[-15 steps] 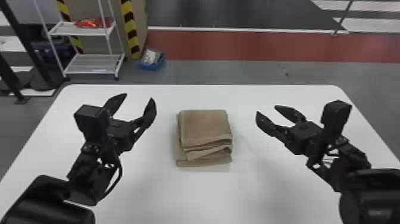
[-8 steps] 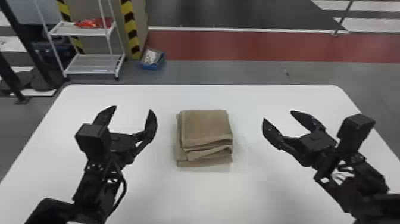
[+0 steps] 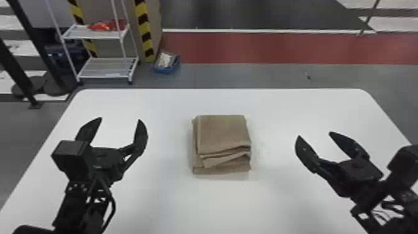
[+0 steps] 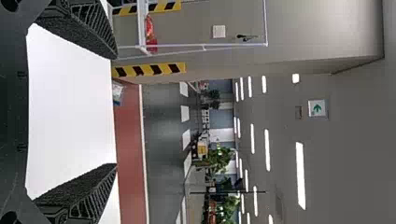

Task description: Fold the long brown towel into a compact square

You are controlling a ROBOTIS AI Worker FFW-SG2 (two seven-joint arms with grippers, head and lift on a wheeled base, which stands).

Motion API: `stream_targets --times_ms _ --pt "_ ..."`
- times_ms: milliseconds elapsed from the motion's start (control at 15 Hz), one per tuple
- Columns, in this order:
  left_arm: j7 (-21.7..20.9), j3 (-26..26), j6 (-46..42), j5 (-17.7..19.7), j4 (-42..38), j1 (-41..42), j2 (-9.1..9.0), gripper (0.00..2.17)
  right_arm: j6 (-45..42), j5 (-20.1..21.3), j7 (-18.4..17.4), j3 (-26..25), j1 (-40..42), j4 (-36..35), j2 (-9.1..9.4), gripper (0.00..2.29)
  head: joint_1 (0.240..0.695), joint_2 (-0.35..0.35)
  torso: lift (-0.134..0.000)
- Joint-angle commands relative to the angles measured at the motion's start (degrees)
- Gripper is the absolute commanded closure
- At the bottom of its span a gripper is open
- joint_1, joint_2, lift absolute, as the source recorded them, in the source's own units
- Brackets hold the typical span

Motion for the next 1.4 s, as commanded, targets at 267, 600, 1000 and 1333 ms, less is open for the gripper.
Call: stream_targets --times_ms 267,600,1000,1333 --pt "1.1 0.4 -0.4 0.4 -1.4 2.2 0.13 0.07 -3.6 -0.7 -1.4 -0.5 2.0 0.3 0.07 0.05 0.695 0.009 -0.124" --pt "1.1 0.4 0.0 0.5 -2.6 3.1 0.04 0.07 -6.4 -2.1 -2.1 -1.3 4.1 -0.5 0.07 0.05 0.695 -0.002 -0.124" --pt "0.5 0.3 0.7 0.4 -4.7 4.2 -0.13 0.09 -10.3 -2.3 -3.3 -1.3 6.6 -2.1 0.07 0.08 0.695 -0.019 -0.124" --pt "0.3 0.4 1.1 0.5 -5.7 4.6 -0.31 0.09 -11.7 -2.4 -4.2 -1.2 7.0 -2.7 -0.19 0.09 0.695 -0.029 -0.124"
